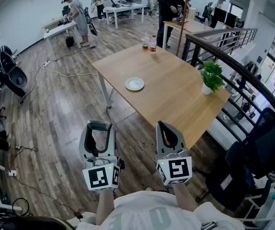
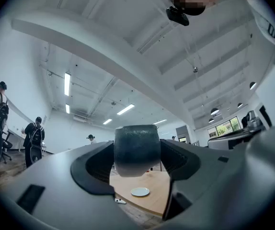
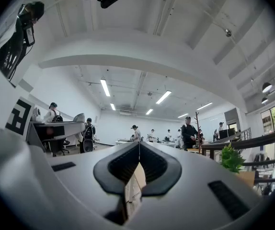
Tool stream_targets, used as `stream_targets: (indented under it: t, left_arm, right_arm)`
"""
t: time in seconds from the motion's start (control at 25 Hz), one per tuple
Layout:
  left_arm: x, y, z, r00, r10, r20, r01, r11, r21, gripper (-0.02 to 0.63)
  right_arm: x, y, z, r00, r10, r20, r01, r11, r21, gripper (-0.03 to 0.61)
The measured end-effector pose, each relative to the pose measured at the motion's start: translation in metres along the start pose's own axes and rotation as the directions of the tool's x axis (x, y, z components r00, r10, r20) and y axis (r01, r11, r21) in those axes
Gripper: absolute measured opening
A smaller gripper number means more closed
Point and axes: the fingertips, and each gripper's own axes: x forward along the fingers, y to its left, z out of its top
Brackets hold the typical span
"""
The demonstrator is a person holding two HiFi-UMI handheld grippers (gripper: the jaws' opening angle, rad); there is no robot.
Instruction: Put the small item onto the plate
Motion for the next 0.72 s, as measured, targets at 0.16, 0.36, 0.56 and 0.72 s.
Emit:
stream_targets:
  t: [0.16, 0.36, 0.56, 0.72]
  left_arm:
    - [0.001, -0.002, 0.001, 1.0, 0.003, 0.004, -0.003, 1.0, 0.0, 0.304]
    - [0.004, 0.0, -0.001, 1.0, -0.005, 0.0, 0.005, 1.0, -0.004, 0.304]
    - [0.014, 0.002, -0.003, 1.0, -0.01, 0.006, 0.01, 1.0, -0.025, 0.304]
    - [0.028, -0.002, -0.009, 1.0, -0.014, 0.011, 0.014, 0.999, -0.037, 0.304]
  right_arm:
    - [0.0, -0.005, -0.001, 1.0, -0.005, -0.003, 0.005, 1.0, -0.004, 0.017]
    - [0.003, -0.006, 0.002, 1.0, -0.017, 0.002, 0.017, 1.0, -0.012, 0.017]
    - [0.006, -0.012, 0.004, 1.0, -0.016, 0.027, 0.015, 0.999, 0.031, 0.017]
    - [0.013, -0.023, 0.003, 0.999, -0.013, 0.038, 0.013, 1.0, 0.01, 0.018]
